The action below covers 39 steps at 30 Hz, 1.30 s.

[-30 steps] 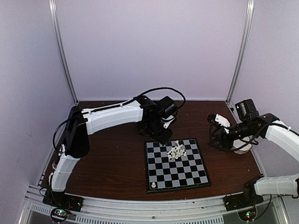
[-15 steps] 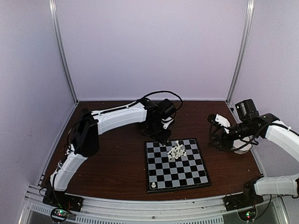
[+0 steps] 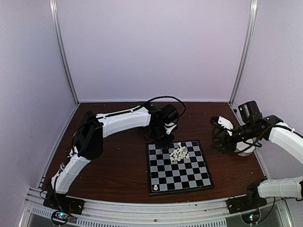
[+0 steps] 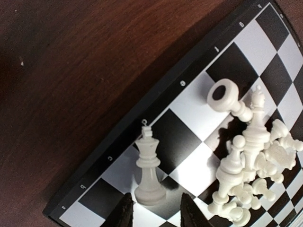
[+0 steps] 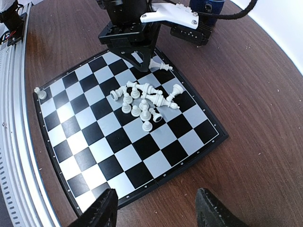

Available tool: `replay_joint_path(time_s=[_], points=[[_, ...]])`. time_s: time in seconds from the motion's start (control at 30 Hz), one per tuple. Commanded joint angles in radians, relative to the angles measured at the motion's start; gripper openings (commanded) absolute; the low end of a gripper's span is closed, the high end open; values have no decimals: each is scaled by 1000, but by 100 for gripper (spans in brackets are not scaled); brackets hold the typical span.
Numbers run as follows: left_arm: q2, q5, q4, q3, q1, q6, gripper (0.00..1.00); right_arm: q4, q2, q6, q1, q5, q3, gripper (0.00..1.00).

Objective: Set up the chess pieces on the board
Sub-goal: Pick up the king from the chessboard.

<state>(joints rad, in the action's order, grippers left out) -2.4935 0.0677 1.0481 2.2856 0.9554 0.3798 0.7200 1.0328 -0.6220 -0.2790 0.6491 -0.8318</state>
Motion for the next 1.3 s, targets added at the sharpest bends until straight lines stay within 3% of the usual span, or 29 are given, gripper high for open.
replay_joint_path(time_s=[0.0, 0.3, 0.47, 0.67, 0.77, 0.9, 1.0, 1.13, 1.27], points=[[-36, -6, -8, 37, -1, 14, 33, -17, -1, -5, 8, -11, 10, 59], [-66, -24, -10, 55, 0, 30, 27, -18, -1, -5, 9, -12, 11, 59], [-66, -35, -9, 51, 0, 31, 14, -19, -1, -5, 8, -10, 11, 59], [62, -102, -18, -5, 5, 32, 7, -21, -8, 22, 10, -7, -3, 59], [262, -121, -169, -203, 21, 6, 4, -1, -20, 65, 12, 23, -61, 58], [518, 54, -421, -499, 33, -16, 3, 82, -15, 91, 13, 155, -153, 58], [702, 91, -594, -727, 64, -18, 4, 152, 9, 115, 11, 260, -218, 58], [854, 83, -793, -920, 142, -53, 4, 175, 68, 213, 2, 395, -288, 66], [925, 38, -917, -1013, 194, -58, 4, 51, 122, 405, -64, 464, -308, 70]])
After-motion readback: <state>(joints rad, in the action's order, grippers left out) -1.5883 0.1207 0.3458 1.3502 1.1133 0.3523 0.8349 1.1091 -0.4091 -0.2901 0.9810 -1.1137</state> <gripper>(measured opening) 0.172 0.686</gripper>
